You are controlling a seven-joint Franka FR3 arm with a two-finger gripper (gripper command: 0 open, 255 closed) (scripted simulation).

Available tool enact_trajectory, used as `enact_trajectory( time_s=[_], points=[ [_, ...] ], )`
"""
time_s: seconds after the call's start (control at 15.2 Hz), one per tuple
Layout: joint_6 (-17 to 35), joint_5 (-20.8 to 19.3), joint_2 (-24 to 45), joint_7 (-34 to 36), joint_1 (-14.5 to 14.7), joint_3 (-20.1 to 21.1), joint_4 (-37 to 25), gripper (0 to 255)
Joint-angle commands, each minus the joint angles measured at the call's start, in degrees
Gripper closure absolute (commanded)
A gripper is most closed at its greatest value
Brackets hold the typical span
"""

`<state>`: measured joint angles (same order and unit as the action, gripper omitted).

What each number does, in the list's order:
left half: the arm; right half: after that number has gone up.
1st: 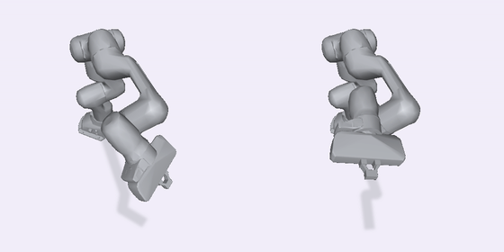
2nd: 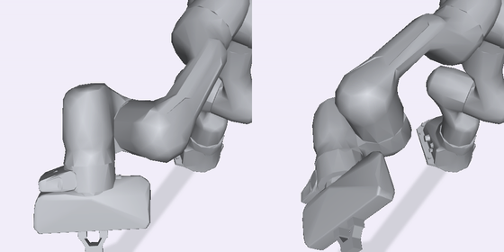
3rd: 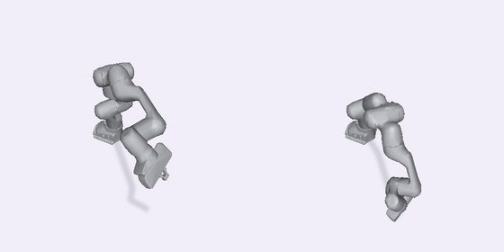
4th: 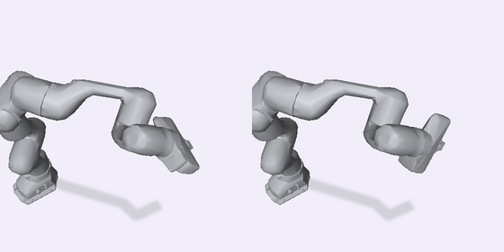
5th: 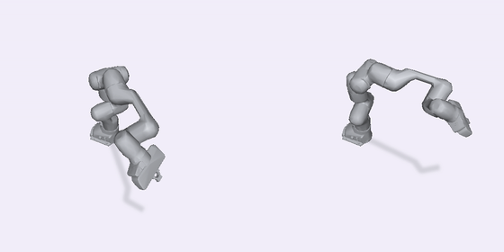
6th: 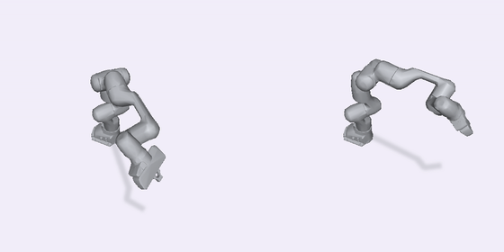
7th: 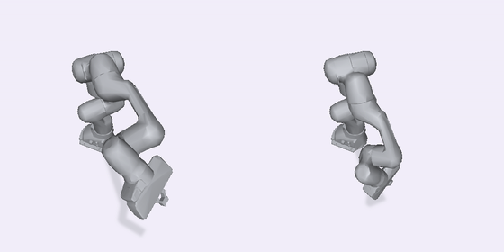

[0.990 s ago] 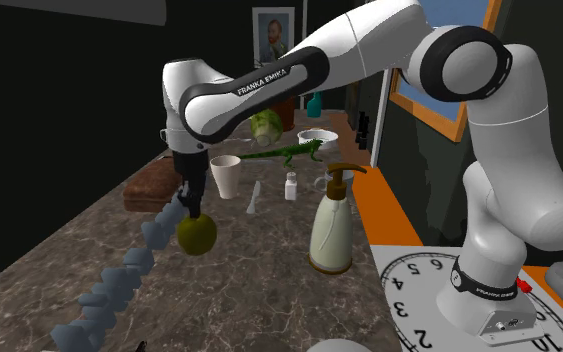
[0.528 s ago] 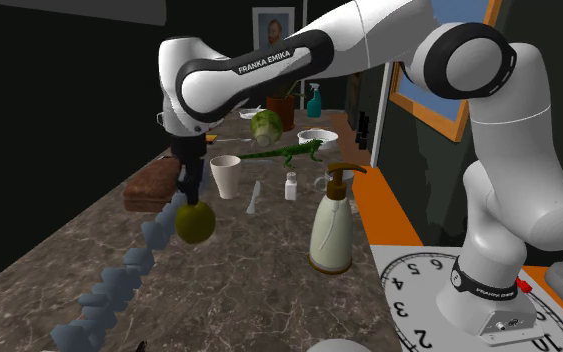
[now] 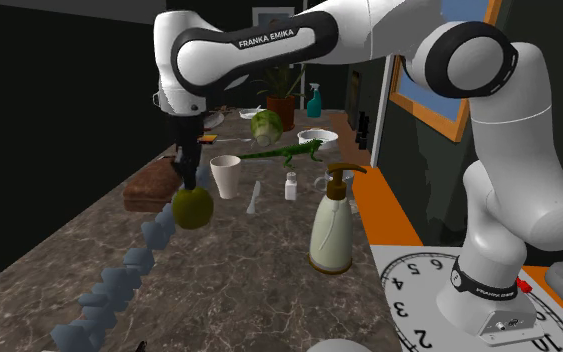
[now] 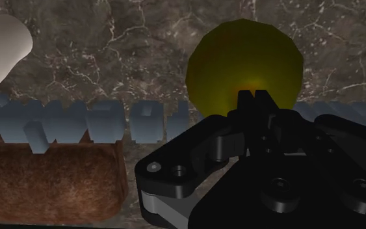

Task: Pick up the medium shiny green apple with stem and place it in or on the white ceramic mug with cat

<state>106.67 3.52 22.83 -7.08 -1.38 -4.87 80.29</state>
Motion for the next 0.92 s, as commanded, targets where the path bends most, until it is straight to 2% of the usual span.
enact_trajectory(
  time_s=[0.0,0.86],
  points=[
    [-1.49,-0.05,-0.25,0.14,0.04,0.0,-1.24,255],
    [-12.48,0.02,1.52,0.45,-0.34,-0.04,-13.99,255]
  ],
)
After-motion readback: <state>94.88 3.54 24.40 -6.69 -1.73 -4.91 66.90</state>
